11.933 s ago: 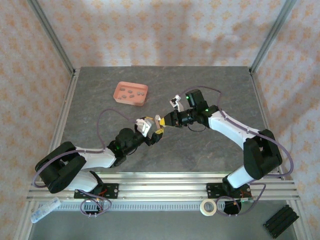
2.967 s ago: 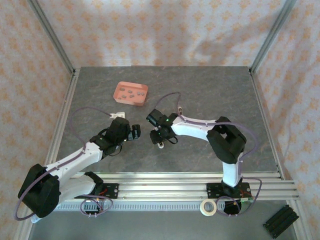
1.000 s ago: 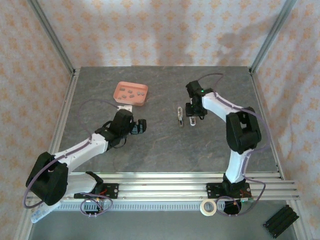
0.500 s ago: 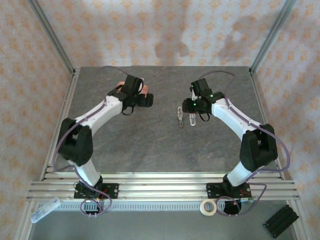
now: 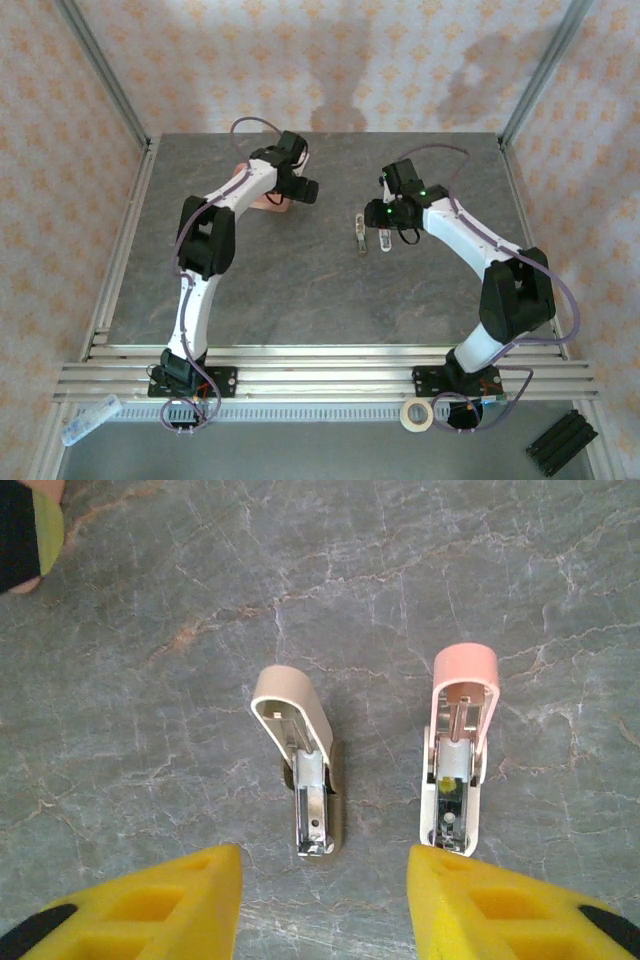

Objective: Load the staples into the stapler

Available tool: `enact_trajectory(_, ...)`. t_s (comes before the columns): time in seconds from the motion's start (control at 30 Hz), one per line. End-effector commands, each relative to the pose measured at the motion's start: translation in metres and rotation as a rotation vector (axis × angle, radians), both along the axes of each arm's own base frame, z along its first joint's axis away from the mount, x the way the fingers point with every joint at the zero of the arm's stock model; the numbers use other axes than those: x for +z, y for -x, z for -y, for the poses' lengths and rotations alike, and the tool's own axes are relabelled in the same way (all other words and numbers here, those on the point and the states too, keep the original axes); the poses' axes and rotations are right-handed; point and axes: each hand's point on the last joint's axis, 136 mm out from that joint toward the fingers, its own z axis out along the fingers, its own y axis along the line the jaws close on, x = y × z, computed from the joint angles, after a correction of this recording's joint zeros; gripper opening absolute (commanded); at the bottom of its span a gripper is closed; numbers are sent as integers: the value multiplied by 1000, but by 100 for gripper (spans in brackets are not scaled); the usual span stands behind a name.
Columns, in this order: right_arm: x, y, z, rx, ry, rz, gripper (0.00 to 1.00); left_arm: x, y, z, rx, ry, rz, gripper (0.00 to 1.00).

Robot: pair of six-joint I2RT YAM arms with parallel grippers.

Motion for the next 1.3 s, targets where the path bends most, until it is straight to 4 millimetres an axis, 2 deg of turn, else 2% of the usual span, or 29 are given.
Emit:
enact_trajectory(0.0,-7,5,2,-5,8,-16,46,-7,11,3,-51,-10,-83,85)
enact_trajectory(0.1,-9,7,3,-5,7,-19,46,-17,15,3,-59,-14,-112,83)
enact_trajectory(0.23,-11,9,3,-12,2,-20,46,-22,24,2,-70,-13,-138,82)
enact_trajectory(0.6,-8,16,5,-19,-23,2,45,-10,47,6,-89,28,-149,80)
enact_trajectory(0.9,-11,20,1,-16,-59,-4,45,-6,86,14,-126,32,-184,80)
enact_trajectory(1.27,-10,27,-2,-6,-87,-2,45,1,138,43,-186,44,-187,80)
